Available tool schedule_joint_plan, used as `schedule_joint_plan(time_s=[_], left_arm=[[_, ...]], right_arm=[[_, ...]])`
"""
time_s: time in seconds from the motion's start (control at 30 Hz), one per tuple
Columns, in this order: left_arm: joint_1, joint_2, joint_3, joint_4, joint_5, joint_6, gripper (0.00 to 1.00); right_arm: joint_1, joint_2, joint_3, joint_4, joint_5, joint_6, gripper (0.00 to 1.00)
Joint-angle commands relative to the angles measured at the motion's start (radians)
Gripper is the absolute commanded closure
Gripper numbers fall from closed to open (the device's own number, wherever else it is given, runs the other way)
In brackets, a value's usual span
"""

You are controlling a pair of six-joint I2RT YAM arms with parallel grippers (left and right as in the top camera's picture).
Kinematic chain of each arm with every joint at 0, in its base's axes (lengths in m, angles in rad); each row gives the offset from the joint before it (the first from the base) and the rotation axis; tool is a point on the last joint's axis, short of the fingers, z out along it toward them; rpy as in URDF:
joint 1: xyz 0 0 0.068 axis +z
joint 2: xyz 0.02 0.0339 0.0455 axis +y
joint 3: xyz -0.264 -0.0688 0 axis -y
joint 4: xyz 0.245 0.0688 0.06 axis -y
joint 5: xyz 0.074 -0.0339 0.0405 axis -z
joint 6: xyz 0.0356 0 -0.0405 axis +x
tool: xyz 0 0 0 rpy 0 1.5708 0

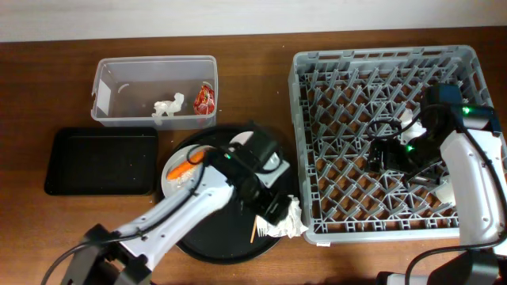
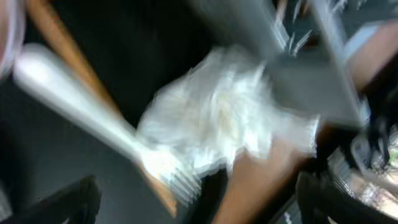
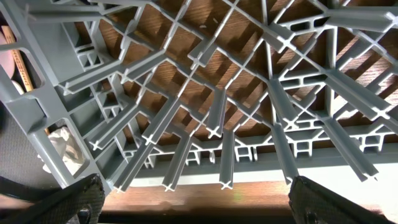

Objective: Sort waste into correct bins and load items into the dishwasher rack
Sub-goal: 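Grasp the white tissue with the left gripper and drop it in the clear bin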

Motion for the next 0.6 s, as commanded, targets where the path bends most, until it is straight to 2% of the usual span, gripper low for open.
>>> schedule_joint_plan(time_s=[0.0, 0.03, 0.17, 0.2, 0.23, 0.3, 0.37, 0.4, 0.47, 0.57], left_arm=[[-0.078, -0.001, -0.107, 0.16, 0.006, -0.013, 0.02], [-0.097, 0.003, -0.13, 0.227, -0.009, -0.016, 0.1], [-0.114, 0.075, -0.136, 0.291, -0.008, -0.02, 0.11], [-0.121, 0.09, -0.136, 0.302, -0.008, -0.02, 0.17], [-0.125, 0.098, -0.136, 0.311, -0.008, -0.02, 0.38], [-0.125, 0.098, -0.136, 0.312, -0.008, -0.02, 0.57], [-0.125, 0.098, -0.136, 0.315, -0.008, -0.02, 0.96], [-0.124, 0.096, -0.134, 0.312, -0.008, -0.02, 0.99], [-0.099, 0.054, -0.077, 0.206, -0.105, -0.019, 0.99], [0.058, -0.067, 0.082, 0.067, -0.182, 0.039, 0.99]], right_arm=[[0.006, -0.003, 0.002, -0.003, 0.008, -0.011, 0.02], [0.006, -0.003, 0.002, -0.003, 0.008, -0.011, 0.02], [0.006, -0.003, 0.002, -0.005, 0.008, -0.011, 0.01], [0.006, -0.003, 0.002, -0.005, 0.008, -0.011, 0.02], [0.006, -0.003, 0.002, -0.005, 0.009, -0.011, 0.02], [0.006, -0.003, 0.002, -0.005, 0.009, -0.011, 0.02], [0.006, -0.003, 0.002, -0.005, 0.009, -0.011, 0.02], [0.006, -0.003, 0.002, -0.005, 0.009, -0.011, 0.02], [0.006, -0.003, 0.002, -0.005, 0.009, -0.011, 0.02], [0.006, -0.003, 0.002, -0.005, 0.009, -0.011, 0.02]])
